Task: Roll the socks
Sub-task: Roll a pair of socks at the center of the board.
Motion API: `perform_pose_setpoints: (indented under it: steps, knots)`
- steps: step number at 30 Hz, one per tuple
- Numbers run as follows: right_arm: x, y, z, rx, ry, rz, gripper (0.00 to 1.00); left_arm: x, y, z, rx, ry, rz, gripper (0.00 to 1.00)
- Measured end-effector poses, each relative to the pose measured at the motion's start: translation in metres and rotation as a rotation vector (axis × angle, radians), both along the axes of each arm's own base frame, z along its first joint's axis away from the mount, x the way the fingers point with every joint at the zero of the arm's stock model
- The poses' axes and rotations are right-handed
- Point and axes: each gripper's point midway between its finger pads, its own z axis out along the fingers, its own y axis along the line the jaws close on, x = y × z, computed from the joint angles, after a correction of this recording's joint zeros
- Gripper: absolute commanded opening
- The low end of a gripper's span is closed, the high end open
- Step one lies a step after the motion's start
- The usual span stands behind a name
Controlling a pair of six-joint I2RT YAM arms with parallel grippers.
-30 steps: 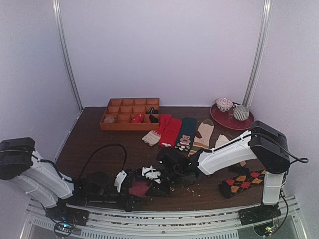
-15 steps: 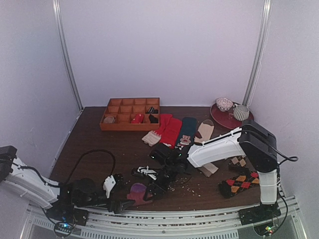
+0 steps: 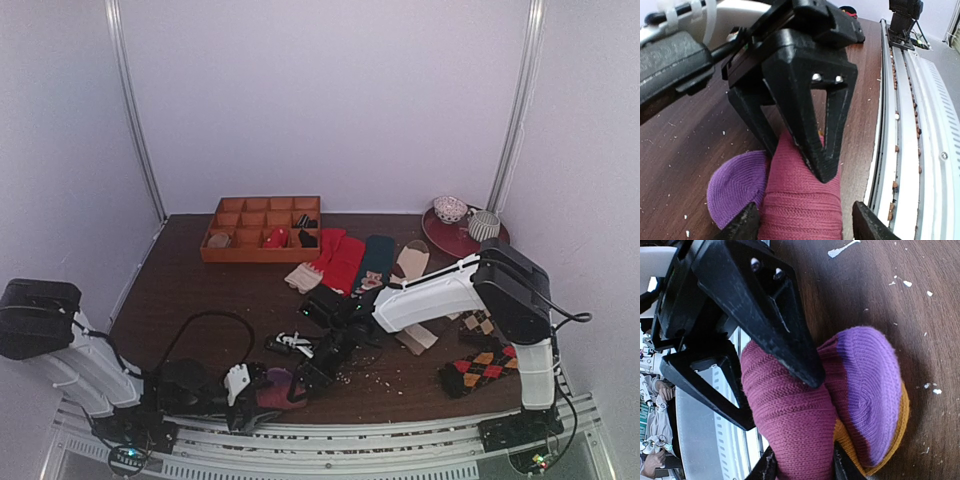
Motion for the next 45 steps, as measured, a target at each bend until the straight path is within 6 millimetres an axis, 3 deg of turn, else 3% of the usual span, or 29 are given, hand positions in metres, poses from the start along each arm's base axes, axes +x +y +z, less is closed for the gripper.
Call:
perform_pose_setpoints:
  steps: [6, 9, 13, 16, 20, 25, 31, 36, 40, 45]
  knots:
    - [0.000, 0.000, 0.000, 0.000, 0.006, 0.001, 0.31, 0.001, -0.003, -0.008, 0.006, 0.011, 0.003, 0.59]
    - [-0.001, -0.001, 0.000, 0.001, 0.008, 0.002, 0.31, 0.002, -0.005, -0.011, 0.011, 0.016, 0.007, 0.42]
    - [-0.001, -0.002, -0.001, -0.003, 0.017, 0.003, 0.31, 0.002, -0.007, -0.013, 0.015, 0.027, 0.008, 0.31]
    - [-0.001, -0.003, -0.001, -0.006, 0.025, 0.003, 0.31, 0.001, -0.008, -0.013, 0.008, 0.037, 0.008, 0.12]
    - [-0.001, -0.005, 0.000, -0.007, 0.037, 0.002, 0.47, 0.000, -0.009, -0.013, -0.002, 0.059, 0.012, 0.00]
    - [-0.001, -0.005, 0.005, 0.034, 0.004, 0.011, 0.56, 0.001, -0.011, -0.013, -0.021, 0.147, 0.053, 0.00]
    - [0.012, -0.019, 0.009, 0.115, -0.254, -0.020, 0.64, 0.004, -0.015, -0.019, -0.049, 0.330, 0.124, 0.00]
    - [0.019, -0.044, 0.019, 0.218, -0.613, 0.012, 0.68, 0.004, -0.014, -0.024, -0.095, 0.478, 0.168, 0.00]
    - [0.016, -0.037, 0.025, 0.279, -0.876, 0.088, 0.71, 0.005, -0.012, -0.026, -0.125, 0.559, 0.179, 0.00]
    - [0.006, -0.021, 0.026, 0.315, -1.042, 0.208, 0.73, 0.004, -0.013, -0.026, -0.143, 0.609, 0.169, 0.00]
